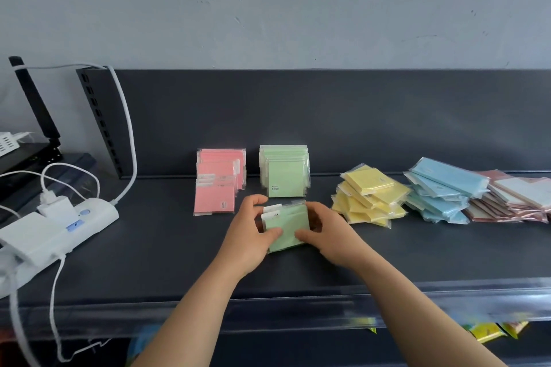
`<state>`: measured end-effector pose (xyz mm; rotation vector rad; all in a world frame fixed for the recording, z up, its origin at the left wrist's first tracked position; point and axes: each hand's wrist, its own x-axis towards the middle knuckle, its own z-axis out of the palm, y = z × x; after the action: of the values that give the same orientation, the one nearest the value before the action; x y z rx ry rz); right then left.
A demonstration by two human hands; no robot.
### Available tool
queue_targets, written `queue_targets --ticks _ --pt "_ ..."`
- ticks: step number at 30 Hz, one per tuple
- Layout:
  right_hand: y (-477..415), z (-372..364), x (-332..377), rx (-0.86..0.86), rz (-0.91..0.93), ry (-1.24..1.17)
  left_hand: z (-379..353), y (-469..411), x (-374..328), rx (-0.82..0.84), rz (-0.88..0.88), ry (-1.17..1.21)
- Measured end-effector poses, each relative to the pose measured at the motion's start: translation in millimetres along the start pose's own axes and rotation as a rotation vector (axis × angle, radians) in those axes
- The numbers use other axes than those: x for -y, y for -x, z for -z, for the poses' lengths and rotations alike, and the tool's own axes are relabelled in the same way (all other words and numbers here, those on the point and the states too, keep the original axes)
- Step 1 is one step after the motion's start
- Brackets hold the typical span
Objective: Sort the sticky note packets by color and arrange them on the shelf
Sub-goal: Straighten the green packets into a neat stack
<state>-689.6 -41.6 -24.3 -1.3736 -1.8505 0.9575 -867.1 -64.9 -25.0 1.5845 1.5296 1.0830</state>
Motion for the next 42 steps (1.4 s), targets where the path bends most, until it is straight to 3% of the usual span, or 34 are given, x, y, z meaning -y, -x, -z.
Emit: queue_targets --ticks 5,10,14,17,22,31,37,42 --pt "-18 5 3 -0.140 0.031 -0.104 -4 -22 -13 -0.165 -0.015 0.087" --pt "-53 7 7 -0.281 0.042 -0.050 -11 -64 -21 -0.264 -0.087 -0.006" --pt "-73 -2 -7 -0.254 -0.074 0.186 -22 -86 -2 -0.203 -0.041 -0.228" --pt "-75 -7 -15 -0.204 -0.105 0.289 -24 -90 12 -0.174 0.005 -0.236" --pt "-74 -10 -16 -0.200 -0.068 0.313 -20 -89 17 -0.197 0.042 -0.088" --pt "-65 -9 -13 -0.221 -0.015 0.281 -19 -85 19 -0.151 0.011 -0.103" --pt "-58 -7 -4 -0.211 0.014 0.275 -14 -83 12 -0.112 0.005 -0.166" --pt "-47 7 9 -0.212 0.029 0.370 -5 -70 -6 -0.131 -0.085 -0.404"
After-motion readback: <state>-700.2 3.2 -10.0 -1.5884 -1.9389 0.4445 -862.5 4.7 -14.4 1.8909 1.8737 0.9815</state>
